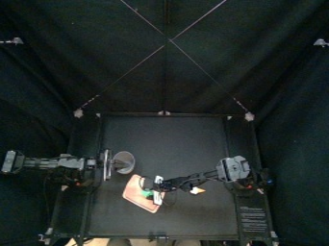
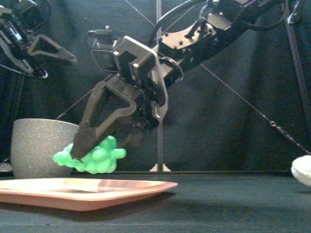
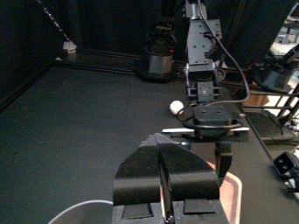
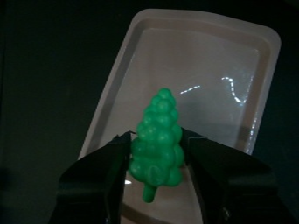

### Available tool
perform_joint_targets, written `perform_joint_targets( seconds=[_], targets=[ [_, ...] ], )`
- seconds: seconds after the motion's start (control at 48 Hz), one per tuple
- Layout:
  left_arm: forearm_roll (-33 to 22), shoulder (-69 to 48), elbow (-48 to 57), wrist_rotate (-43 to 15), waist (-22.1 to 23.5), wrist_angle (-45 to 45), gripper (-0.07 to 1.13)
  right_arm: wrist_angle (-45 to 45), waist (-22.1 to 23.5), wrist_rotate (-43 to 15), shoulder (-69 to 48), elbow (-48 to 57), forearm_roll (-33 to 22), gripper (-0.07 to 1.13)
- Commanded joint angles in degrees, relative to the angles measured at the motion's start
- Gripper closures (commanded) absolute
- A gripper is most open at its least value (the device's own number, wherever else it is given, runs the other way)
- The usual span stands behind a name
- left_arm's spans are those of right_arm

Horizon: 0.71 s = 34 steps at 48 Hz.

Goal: Pick the green grapes then place it on the pink plate
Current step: Drop green grapes on the pink plate and return to neutral

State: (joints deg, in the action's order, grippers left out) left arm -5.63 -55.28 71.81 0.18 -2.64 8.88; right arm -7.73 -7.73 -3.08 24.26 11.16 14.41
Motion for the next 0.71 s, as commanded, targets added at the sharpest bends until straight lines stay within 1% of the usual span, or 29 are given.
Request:
perform_joint_targets(
  seconds=[0.021, 0.188, 0.5, 0.604, 0.708],
  targets=[
    [-0.2, 0.2, -0.8, -0.1, 0.1, 0.5, 0.93, -0.4, 0.0, 0.0, -1.6, -1.8, -0.4, 0.26],
    [-0.2, 0.2, -0.8, -0.1, 0.1, 0.5, 0.93, -0.4, 0.0, 0.0, -1.8, -1.8, -0.4, 0.18],
    [-0.2, 0.2, -0.8, -0.1, 0.1, 0.5, 0.93, -0.5, 0.3, 0.0, -4.3, -1.6, -2.5, 0.18],
    [-0.2, 0.2, -0.7, -0.1, 0.1, 0.5, 0.93, 0.4, 0.4, 0.4, -7.6, 0.2, -4.6, 0.18],
    [-0.2, 0.2, -0.7, -0.2, 0.1, 0.5, 0.93, 2.8, 0.4, 0.4, -11.5, 2.4, -8.7, 0.18]
  ],
)
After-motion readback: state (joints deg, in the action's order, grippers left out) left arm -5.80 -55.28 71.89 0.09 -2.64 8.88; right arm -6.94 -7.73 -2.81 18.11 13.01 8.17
